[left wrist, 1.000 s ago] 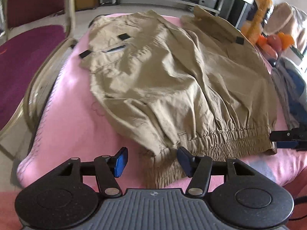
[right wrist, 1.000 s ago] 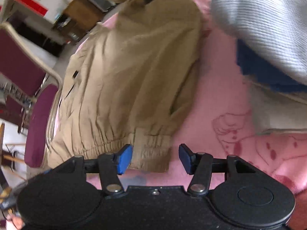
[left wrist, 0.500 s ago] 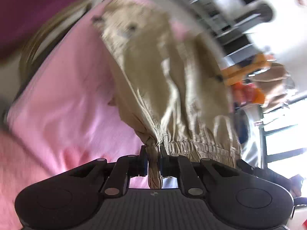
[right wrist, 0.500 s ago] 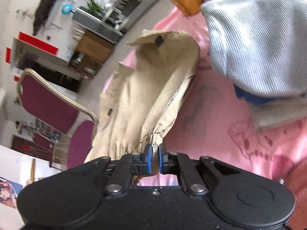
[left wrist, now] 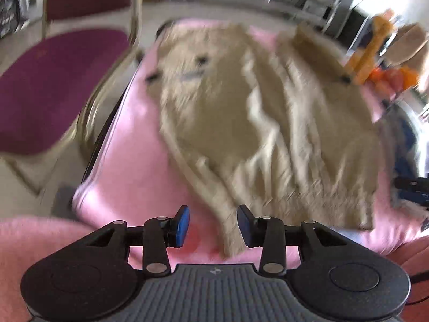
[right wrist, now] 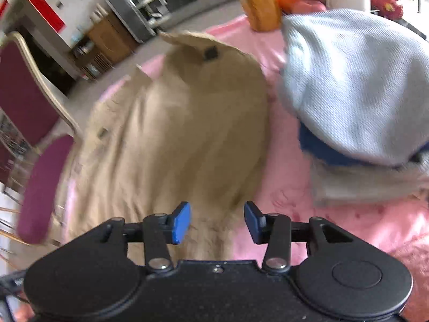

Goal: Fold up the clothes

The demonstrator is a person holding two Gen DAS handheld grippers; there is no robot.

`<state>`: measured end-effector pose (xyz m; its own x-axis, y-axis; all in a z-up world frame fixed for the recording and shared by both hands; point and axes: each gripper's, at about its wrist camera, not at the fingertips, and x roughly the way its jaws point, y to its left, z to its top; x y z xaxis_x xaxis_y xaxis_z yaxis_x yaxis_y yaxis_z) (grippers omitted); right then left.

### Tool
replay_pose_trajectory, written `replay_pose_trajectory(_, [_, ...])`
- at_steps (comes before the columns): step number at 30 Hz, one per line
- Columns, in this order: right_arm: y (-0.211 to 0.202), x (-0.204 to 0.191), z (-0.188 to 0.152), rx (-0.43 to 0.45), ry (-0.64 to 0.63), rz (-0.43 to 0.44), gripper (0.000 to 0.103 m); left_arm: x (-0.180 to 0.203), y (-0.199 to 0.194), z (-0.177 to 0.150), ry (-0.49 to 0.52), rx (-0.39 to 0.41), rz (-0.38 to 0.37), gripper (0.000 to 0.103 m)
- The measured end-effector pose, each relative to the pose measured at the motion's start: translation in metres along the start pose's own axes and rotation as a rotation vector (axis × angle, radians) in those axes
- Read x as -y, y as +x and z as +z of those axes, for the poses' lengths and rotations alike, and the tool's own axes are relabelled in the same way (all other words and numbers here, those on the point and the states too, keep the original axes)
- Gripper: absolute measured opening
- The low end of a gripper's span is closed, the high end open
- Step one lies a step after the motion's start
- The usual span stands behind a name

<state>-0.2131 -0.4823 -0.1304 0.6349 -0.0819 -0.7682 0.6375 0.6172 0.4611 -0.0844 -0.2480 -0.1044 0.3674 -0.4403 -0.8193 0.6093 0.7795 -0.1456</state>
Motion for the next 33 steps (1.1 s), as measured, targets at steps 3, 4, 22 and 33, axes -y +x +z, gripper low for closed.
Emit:
replay_pose_trajectory(3, [0.023, -0.008, 0.013, -0.026, 0.020, 0.110, 0.042, 0.015, 0.022, 0.013, 0.019, 0.051, -0.020, 0.026])
replay_pose_trajectory(4, [0.034, -0.010, 0.016, -0.046, 0.030, 0.154, 0.042, 0.018, 0.034, 0.020, 0.029, 0.053, -0.022, 0.025])
replay_pose_trajectory(22, [0.051, 0.074, 0.033, 0.133, 0.345, -0.074, 0.024, 0.000, 0.076, 0.058, -0.041, 0.138, 0.215, 0.026])
replay_pose_trajectory(33, [0.068, 0.012, 0.035, 0.075, 0.095, 0.154, 0.034, 0.043, 0.089, 0.069, 0.071, 0.164, 0.063, 0.026])
